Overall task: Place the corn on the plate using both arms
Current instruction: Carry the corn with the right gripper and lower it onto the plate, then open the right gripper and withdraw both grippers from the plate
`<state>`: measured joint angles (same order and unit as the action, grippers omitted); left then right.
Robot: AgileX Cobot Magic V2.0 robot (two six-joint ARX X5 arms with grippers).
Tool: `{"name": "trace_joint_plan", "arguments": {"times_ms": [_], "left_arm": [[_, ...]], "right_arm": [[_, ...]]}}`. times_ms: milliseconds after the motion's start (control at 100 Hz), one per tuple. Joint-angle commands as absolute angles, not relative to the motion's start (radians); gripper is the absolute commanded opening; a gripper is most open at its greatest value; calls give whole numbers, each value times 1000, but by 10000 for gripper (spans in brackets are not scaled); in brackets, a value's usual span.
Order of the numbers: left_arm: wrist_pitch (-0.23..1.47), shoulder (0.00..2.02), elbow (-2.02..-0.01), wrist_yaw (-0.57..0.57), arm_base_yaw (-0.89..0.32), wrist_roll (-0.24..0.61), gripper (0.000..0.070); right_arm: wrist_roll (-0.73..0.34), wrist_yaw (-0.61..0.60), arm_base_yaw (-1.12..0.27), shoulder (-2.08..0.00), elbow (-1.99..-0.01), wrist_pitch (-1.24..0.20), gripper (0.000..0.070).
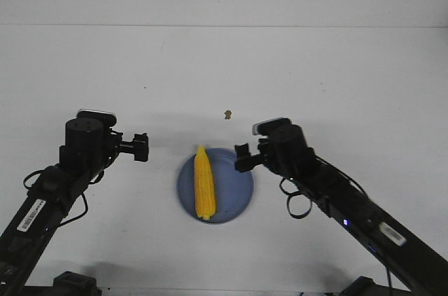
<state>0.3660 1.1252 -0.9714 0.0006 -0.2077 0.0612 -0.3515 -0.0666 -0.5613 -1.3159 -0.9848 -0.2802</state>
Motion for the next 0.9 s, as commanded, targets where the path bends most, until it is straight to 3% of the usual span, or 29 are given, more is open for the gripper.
{"name": "trace_joint_plan", "arguments": {"times_ms": [0,150,330,430,610,890], "left_arm": [[345,1117,-986,-1,-210,54,624],[310,1063,-986,-1,-208,54,624],[300,944,-952,-1,-209,52,624],[248,851,-885,-1,-208,44,624],[142,665,-717,-1,-207,44,624],[150,501,-525,-65,-207,109,620]], "right_arm": [[-269,-12,-521,-1246,-995,-294,506],[-142,87,-363,-1031,-995,-371,506],[-35,87,-134,-779,-987,-462,506],[-25,78,-44,-657,-952,-471,506],[8,45,12,-436,-782,-441,506],[-19,-3,12,-183,-530,-419,505]]}}
